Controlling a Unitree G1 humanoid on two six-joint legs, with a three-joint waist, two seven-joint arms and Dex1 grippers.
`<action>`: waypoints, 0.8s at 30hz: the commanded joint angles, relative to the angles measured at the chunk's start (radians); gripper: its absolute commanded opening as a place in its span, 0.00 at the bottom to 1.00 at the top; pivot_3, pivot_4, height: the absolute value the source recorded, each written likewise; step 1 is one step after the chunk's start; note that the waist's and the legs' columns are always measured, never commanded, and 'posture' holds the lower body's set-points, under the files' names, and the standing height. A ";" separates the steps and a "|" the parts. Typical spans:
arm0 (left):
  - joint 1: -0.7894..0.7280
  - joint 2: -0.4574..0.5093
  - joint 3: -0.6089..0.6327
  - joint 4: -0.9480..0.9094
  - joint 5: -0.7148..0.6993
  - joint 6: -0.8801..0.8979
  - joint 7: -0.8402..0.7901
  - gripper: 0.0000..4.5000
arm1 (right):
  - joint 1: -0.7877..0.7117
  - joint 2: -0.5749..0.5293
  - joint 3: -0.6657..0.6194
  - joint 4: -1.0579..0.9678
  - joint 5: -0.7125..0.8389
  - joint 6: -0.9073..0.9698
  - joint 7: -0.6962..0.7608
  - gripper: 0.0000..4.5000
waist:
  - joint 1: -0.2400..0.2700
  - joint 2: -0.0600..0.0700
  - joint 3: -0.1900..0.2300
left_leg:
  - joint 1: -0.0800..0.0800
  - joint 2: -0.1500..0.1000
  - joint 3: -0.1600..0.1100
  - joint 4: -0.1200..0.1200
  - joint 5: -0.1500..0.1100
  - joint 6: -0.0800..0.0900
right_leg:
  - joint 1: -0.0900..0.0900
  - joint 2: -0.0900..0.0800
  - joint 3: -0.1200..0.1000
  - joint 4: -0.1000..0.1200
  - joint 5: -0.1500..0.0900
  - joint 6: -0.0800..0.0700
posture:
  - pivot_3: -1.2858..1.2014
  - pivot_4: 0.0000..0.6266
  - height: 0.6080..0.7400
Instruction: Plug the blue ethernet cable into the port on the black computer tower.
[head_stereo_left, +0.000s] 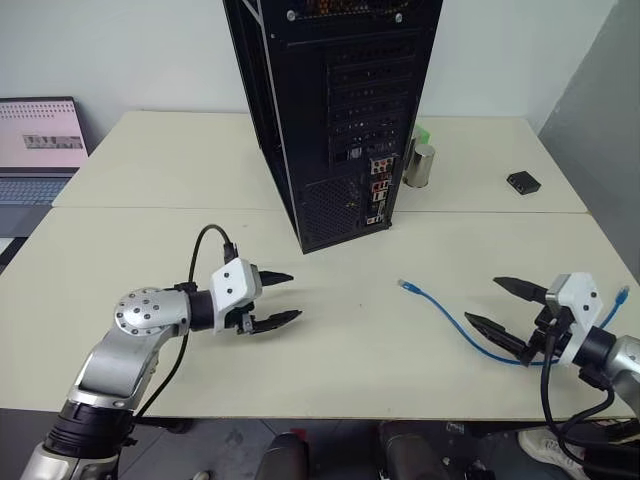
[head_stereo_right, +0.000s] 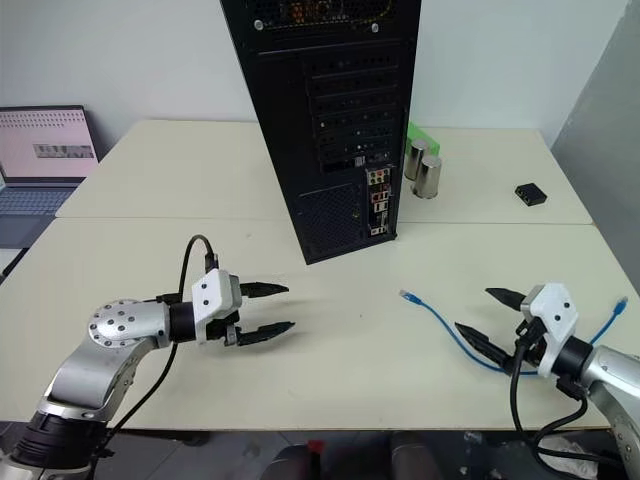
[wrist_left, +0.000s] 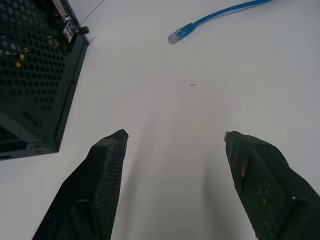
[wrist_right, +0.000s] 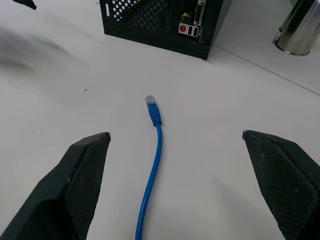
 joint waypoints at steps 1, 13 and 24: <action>-0.004 -0.003 0.006 -0.015 -0.022 -0.029 -0.018 0.74 | -0.007 0.006 -0.025 -0.025 0.003 -0.006 -0.004 1.00 | 0.000 0.000 0.000 | 0.000 0.000 0.000 0.000 0.000 0.000 | 0.000 0.000 0.000 0.000 0.000 0.000 | 0.52 0.24 1.00; 0.007 -0.015 -0.040 -0.003 0.050 -0.093 -0.002 0.74 | -0.049 0.018 0.035 -0.054 -0.004 0.053 -0.057 1.00 | 0.000 0.000 0.000 | 0.000 0.000 0.000 0.000 0.000 0.000 | 0.000 0.000 0.000 0.000 0.000 0.000 | 0.52 0.24 1.00; -0.031 0.001 -0.076 -0.044 -0.045 0.022 -0.113 0.74 | -0.267 0.083 0.303 0.105 -0.148 0.055 -0.074 1.00 | -0.001 -0.001 0.000 | 0.000 0.000 0.000 0.000 0.000 0.000 | 0.000 0.000 0.000 0.000 0.000 -0.001 | 0.52 0.24 1.00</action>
